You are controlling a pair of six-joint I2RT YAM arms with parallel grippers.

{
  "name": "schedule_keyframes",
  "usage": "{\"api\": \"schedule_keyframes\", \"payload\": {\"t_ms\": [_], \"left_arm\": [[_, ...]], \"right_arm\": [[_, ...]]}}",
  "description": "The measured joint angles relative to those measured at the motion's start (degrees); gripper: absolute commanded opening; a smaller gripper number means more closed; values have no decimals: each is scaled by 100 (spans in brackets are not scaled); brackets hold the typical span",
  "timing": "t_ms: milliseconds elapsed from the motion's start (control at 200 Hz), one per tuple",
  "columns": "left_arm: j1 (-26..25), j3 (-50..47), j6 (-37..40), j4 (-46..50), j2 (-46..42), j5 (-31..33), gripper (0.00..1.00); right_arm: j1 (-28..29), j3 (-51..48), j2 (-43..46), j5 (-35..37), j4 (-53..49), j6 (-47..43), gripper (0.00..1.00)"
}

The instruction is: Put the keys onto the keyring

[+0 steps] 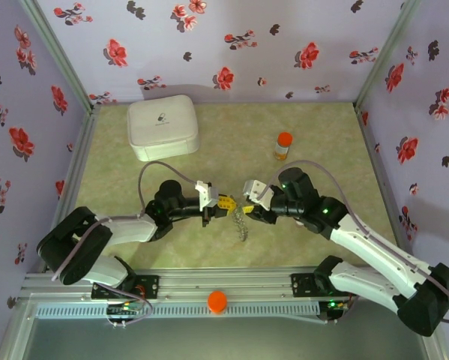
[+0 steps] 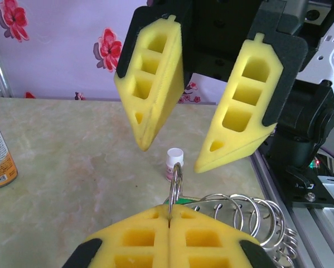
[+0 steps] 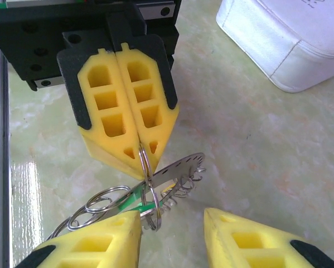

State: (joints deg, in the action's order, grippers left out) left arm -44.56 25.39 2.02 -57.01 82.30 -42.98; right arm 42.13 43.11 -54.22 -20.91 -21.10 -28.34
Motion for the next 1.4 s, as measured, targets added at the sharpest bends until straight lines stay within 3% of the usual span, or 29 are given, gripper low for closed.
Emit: {"api": "schedule_keyframes", "payload": {"t_ms": [405, 655, 775, 935, 1080, 1400], "left_arm": [[0, 0, 2, 0, 4, -83, 0], [11, 9, 2, 96, 2, -107, 0], [9, 33, 4, 243, 2, -105, 0], [-7, 57, 7, 260, 2, -111, 0], [-17, 146, 24, 151, 2, -127, 0], [-17, 151, 24, 127, 2, -168, 0]], "right_arm": [[0, 2, -138, -267, -42, -142, 8], [0, 2, -282, -247, -63, -216, 1], [2, 2, -444, -223, -61, -260, 2], [15, -7, -409, -136, -42, -269, 19], [13, -247, 48, -28, 48, -212, 28], [13, -387, 210, -385, 577, 37, 28]]}}
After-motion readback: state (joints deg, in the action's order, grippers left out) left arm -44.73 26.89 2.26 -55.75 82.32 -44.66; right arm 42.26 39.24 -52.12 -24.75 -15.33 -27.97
